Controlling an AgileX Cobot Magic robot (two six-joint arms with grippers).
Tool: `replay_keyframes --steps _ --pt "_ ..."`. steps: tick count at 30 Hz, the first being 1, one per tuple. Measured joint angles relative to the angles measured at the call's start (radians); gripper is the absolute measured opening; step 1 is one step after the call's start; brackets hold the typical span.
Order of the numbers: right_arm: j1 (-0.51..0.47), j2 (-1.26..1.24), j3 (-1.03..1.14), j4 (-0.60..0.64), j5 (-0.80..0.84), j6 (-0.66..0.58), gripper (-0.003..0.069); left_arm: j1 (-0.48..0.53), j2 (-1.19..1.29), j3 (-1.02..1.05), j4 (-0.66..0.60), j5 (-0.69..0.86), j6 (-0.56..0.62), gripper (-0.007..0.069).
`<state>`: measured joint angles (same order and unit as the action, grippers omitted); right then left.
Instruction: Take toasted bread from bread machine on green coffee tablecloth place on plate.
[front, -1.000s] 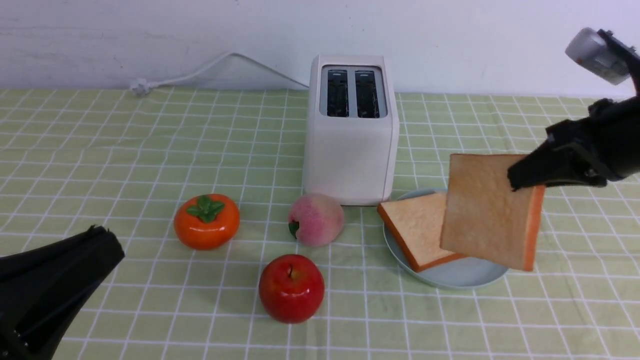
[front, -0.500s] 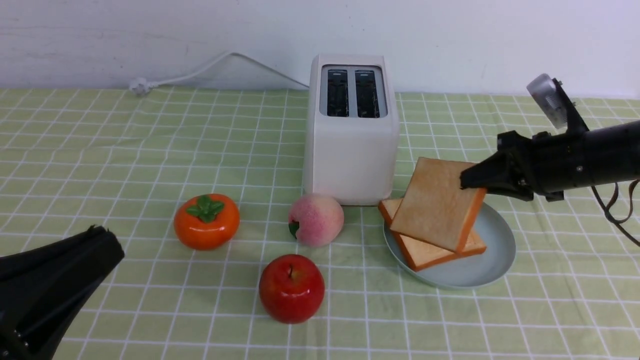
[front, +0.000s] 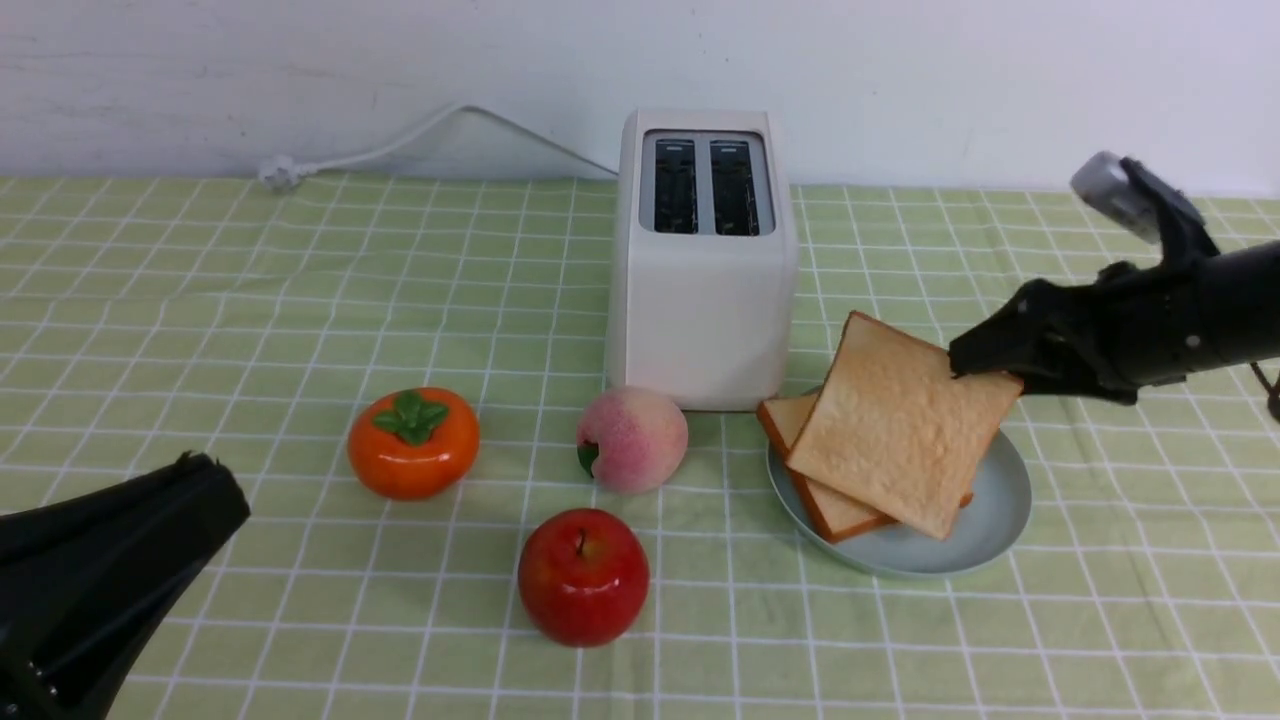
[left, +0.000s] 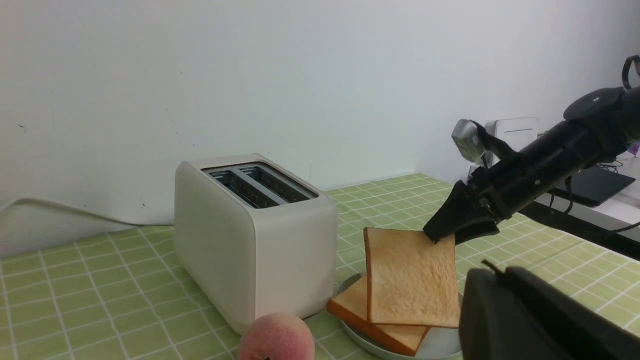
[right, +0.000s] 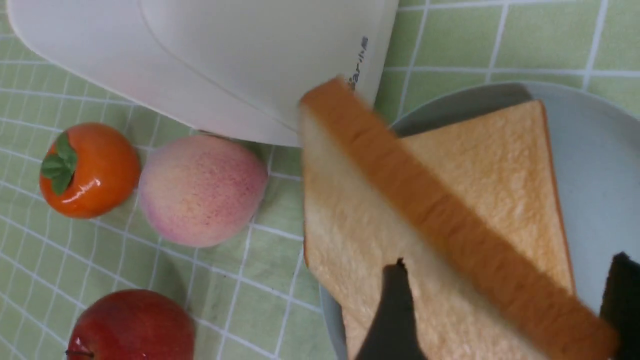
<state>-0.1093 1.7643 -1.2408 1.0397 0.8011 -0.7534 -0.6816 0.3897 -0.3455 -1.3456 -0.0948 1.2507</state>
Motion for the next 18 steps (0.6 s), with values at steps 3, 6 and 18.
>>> replay_keyframes --steps 3,6,18 --pt "-0.030 -0.108 0.000 -0.044 0.025 0.048 0.0512 0.000 0.000 0.000 0.000 0.003 0.000 0.0015" --pt "-0.048 -0.236 0.000 -0.107 0.066 0.086 0.0451 0.000 0.000 0.000 0.000 0.003 0.000 0.0015" --pt "-0.050 -0.741 0.000 -0.408 0.399 0.229 0.0064 0.000 -0.001 0.000 -0.036 0.011 0.000 -0.0013"
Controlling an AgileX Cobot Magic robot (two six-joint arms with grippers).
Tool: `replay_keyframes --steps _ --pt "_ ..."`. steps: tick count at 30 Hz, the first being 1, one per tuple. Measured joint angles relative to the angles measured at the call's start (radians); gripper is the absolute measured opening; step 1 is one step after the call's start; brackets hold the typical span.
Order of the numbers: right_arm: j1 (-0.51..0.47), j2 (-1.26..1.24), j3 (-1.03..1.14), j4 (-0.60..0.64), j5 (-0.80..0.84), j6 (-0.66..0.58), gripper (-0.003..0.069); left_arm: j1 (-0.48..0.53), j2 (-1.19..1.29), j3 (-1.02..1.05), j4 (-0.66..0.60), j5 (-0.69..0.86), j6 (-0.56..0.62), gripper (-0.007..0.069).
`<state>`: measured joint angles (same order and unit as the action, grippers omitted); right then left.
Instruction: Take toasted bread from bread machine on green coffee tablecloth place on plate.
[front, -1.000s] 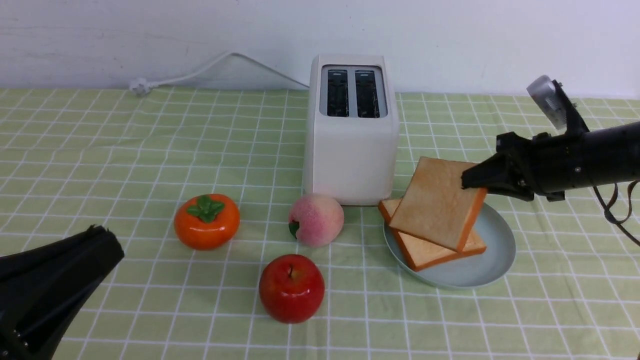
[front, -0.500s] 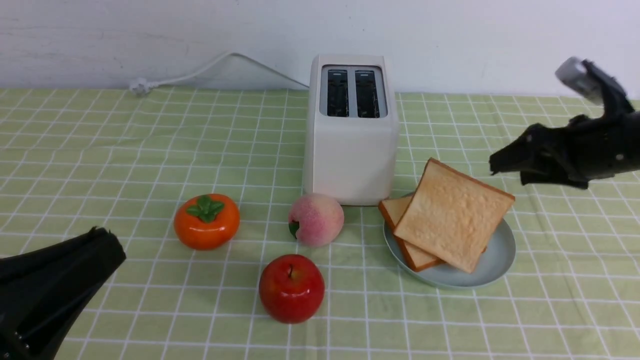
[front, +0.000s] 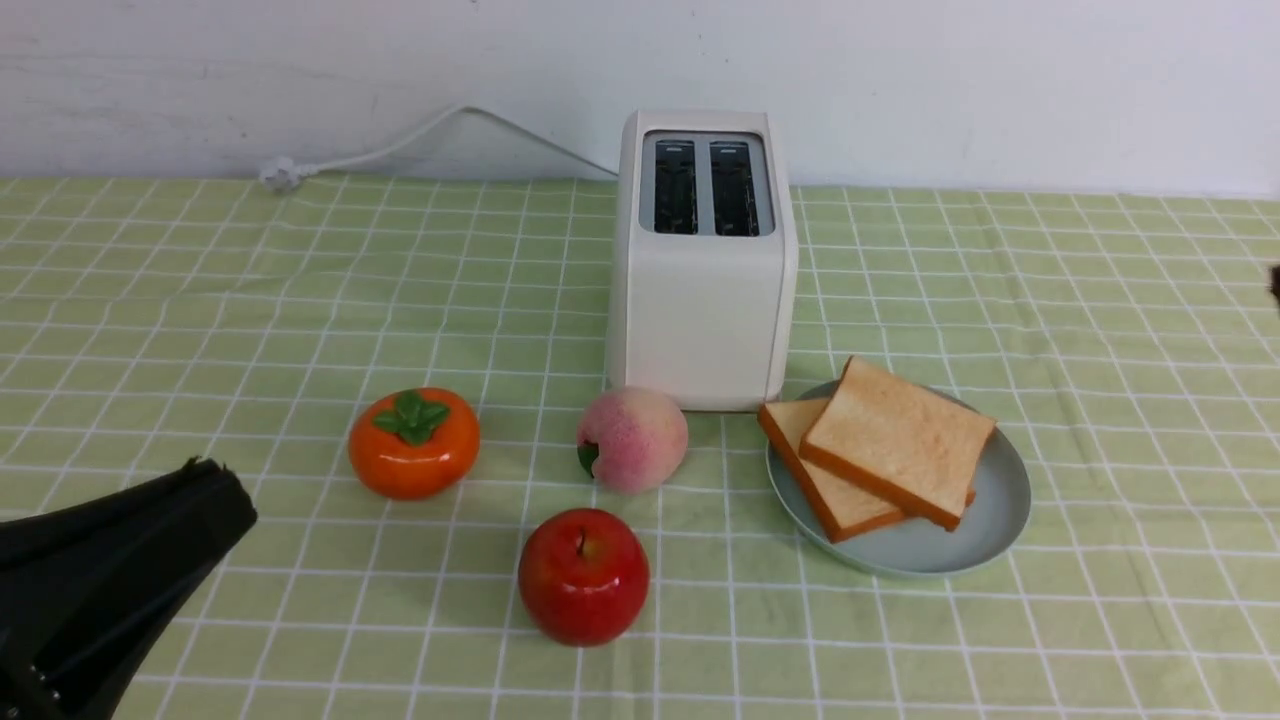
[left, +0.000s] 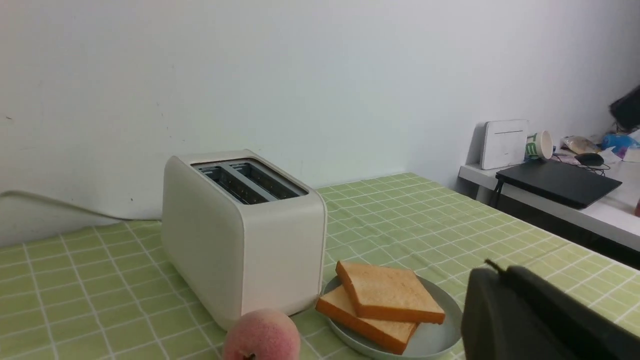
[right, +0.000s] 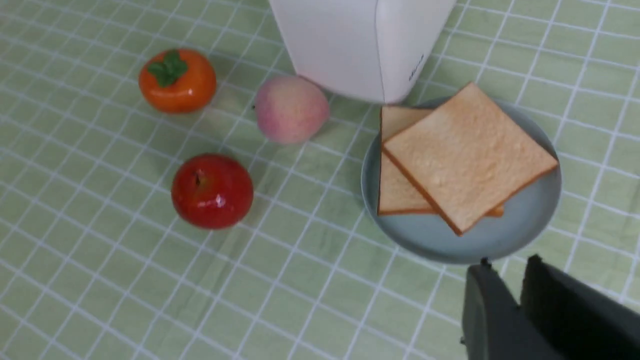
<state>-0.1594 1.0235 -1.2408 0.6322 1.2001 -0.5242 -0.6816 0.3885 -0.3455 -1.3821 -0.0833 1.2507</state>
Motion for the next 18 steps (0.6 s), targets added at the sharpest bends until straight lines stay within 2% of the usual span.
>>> replay_keyframes --steps 3,10,14,18 --pt "0.000 -0.146 0.000 -0.072 0.052 0.043 -0.0005 0.000 -0.020 0.000 -0.026 -0.005 0.000 -0.0013" --pt "0.000 -0.345 0.010 -0.175 0.066 0.127 -0.0008 0.000 -0.125 0.000 -0.099 -0.066 0.000 -0.0013" --pt "0.000 -0.460 0.122 -0.168 0.066 0.142 -0.0007 0.000 -0.186 0.010 -0.137 -0.097 0.041 -0.0013" --pt "0.035 -0.542 0.308 -0.164 -0.011 0.142 -0.0004 0.000 -0.189 0.057 -0.171 -0.141 0.092 -0.0013"
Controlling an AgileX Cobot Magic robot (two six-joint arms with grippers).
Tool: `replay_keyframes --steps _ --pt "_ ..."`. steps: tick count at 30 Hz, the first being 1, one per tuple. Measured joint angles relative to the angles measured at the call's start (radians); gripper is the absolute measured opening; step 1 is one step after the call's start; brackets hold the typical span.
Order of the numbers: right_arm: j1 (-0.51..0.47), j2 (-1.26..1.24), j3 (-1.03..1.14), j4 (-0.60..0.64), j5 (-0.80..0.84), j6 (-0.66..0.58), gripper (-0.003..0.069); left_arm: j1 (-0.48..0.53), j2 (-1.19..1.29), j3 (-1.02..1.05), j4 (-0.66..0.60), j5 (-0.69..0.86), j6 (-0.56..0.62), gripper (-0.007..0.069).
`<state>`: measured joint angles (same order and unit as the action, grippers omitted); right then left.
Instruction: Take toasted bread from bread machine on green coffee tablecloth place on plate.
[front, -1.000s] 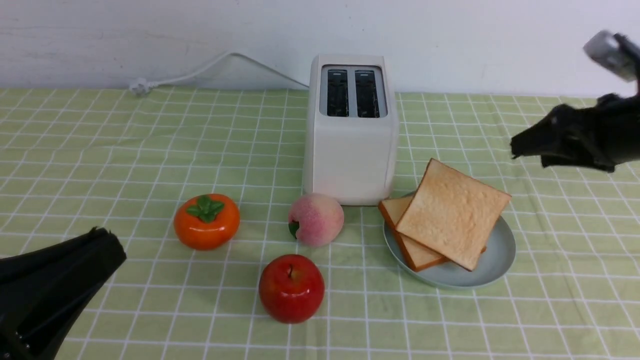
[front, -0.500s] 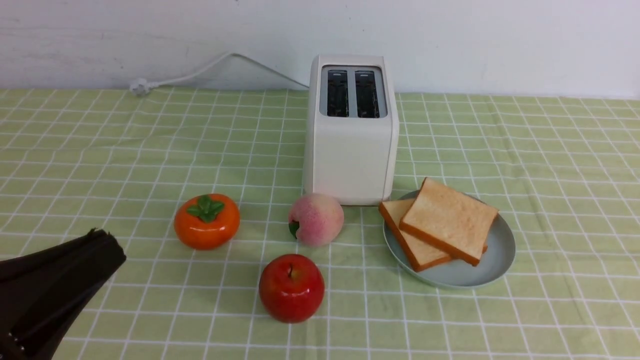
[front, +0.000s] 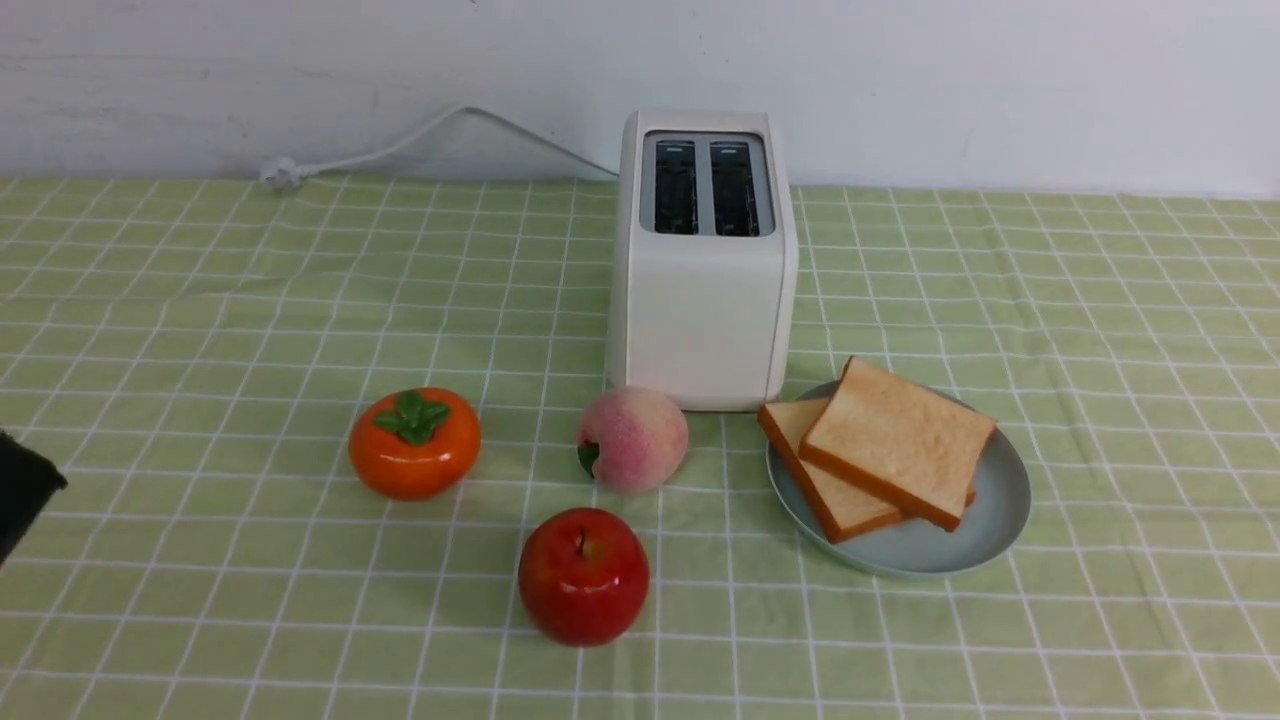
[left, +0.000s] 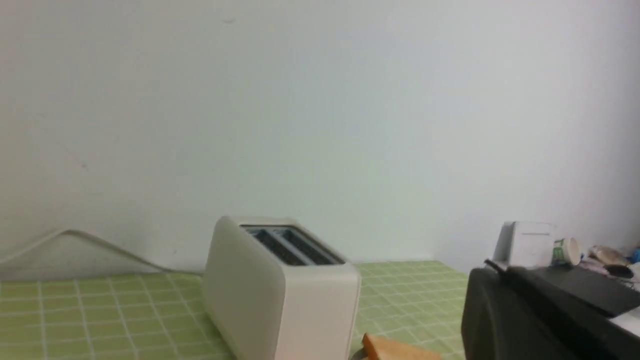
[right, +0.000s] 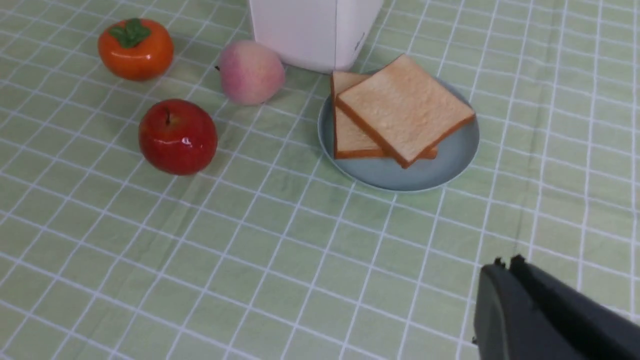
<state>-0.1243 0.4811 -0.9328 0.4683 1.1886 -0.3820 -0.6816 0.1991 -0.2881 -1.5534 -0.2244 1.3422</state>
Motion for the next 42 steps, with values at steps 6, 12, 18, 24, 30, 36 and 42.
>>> replay_keyframes --steps 6,12,18,24,30,36,42 --pt "0.107 -0.051 0.269 0.099 -0.259 0.000 0.0000 0.000 0.000 0.059 -0.168 -0.089 0.009 -0.0013" --pt "0.114 -0.051 0.378 0.155 -0.365 0.000 0.0003 0.000 0.000 0.071 -0.200 -0.119 0.009 -0.0013" --pt "0.114 -0.051 0.400 0.157 -0.326 0.000 0.0009 0.000 0.000 0.071 -0.204 -0.119 0.009 -0.0013" --pt "0.114 -0.053 0.401 0.149 -0.294 0.000 0.0014 0.000 0.000 0.071 -0.204 -0.119 0.009 -0.0013" --pt "0.119 -0.138 0.540 0.016 -0.542 0.000 -0.0019 0.000 0.000 0.071 -0.204 -0.119 0.009 -0.0013" --pt "0.147 -0.323 0.839 -0.043 -0.897 0.026 -0.0020 0.000 0.000 0.071 -0.204 -0.119 0.009 -0.0013" --pt "0.148 -0.468 0.959 -0.079 -0.917 0.086 -0.0020 0.000 0.000 0.071 -0.204 -0.119 0.009 -0.0012"
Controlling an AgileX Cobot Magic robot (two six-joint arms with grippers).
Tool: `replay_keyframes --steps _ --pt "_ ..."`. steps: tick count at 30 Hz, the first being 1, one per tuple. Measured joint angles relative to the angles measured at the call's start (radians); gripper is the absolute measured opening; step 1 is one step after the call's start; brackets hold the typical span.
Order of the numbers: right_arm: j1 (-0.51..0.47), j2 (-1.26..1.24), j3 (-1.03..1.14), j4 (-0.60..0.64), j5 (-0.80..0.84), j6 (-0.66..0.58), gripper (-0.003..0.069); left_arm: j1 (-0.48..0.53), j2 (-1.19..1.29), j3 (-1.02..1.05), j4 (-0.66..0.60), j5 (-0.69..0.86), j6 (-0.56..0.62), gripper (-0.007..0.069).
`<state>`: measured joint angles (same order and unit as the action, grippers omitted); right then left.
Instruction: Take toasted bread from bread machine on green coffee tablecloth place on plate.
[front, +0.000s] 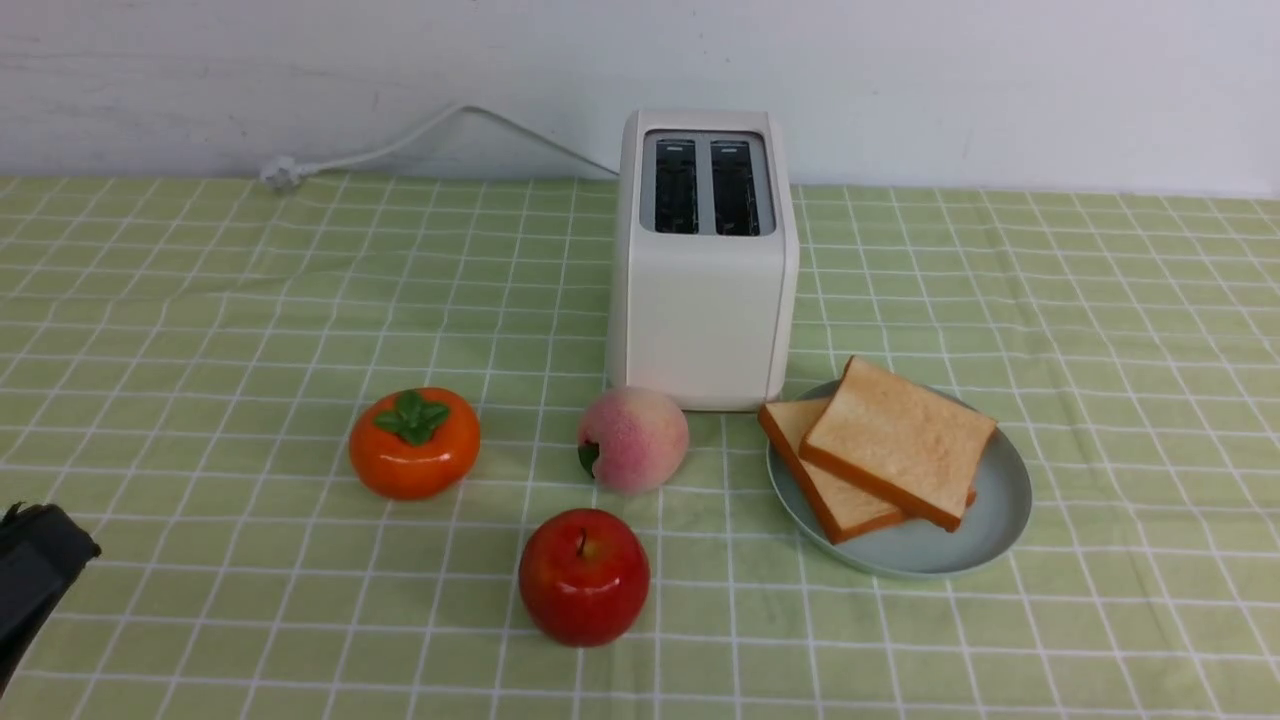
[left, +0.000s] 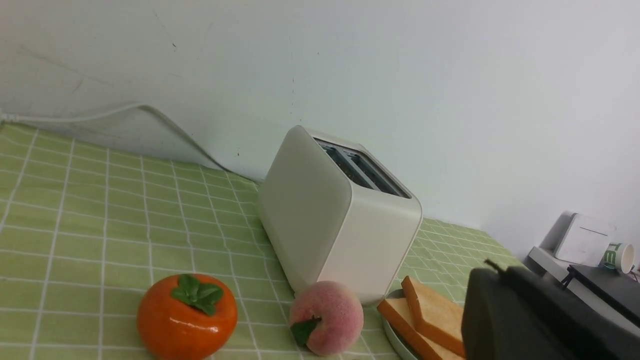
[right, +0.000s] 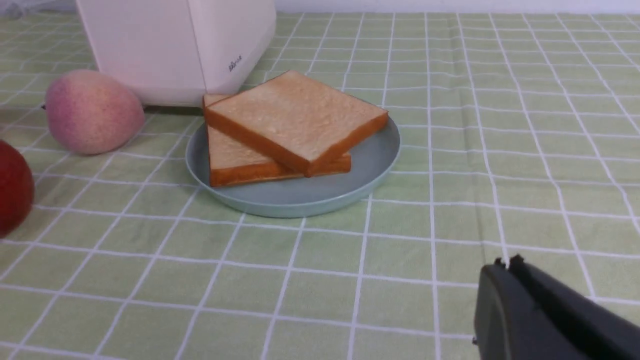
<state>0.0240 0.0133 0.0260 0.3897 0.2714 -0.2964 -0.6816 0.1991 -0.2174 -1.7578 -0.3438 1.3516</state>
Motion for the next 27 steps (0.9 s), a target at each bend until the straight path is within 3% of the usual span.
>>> replay_keyframes --steps 4,7,10,17,22,27 --pt "0.000 -0.024 -0.001 -0.102 0.088 0.122 -0.0020 0.000 0.000 0.000 0.000 0.000 0.000 -0.0010" --pt "0.000 -0.024 -0.010 -0.277 0.127 0.369 -0.0020 0.000 0.000 0.000 0.000 0.000 0.000 -0.0010" --pt "0.000 -0.024 -0.010 -0.378 0.127 0.477 -0.0020 0.000 0.000 0.000 0.000 0.000 0.000 -0.0010" --pt "0.000 -0.024 -0.010 -0.378 0.127 0.454 -0.0019 0.000 0.000 0.000 0.000 0.000 0.000 -0.0003" --pt "0.000 -0.024 -0.010 -0.262 0.127 0.270 -0.0019 0.000 0.000 0.000 0.000 0.000 0.000 0.0000" --pt "0.000 -0.024 -0.010 -0.205 0.129 0.212 -0.0017 0.000 0.000 0.000 0.000 0.000 0.000 0.0005"
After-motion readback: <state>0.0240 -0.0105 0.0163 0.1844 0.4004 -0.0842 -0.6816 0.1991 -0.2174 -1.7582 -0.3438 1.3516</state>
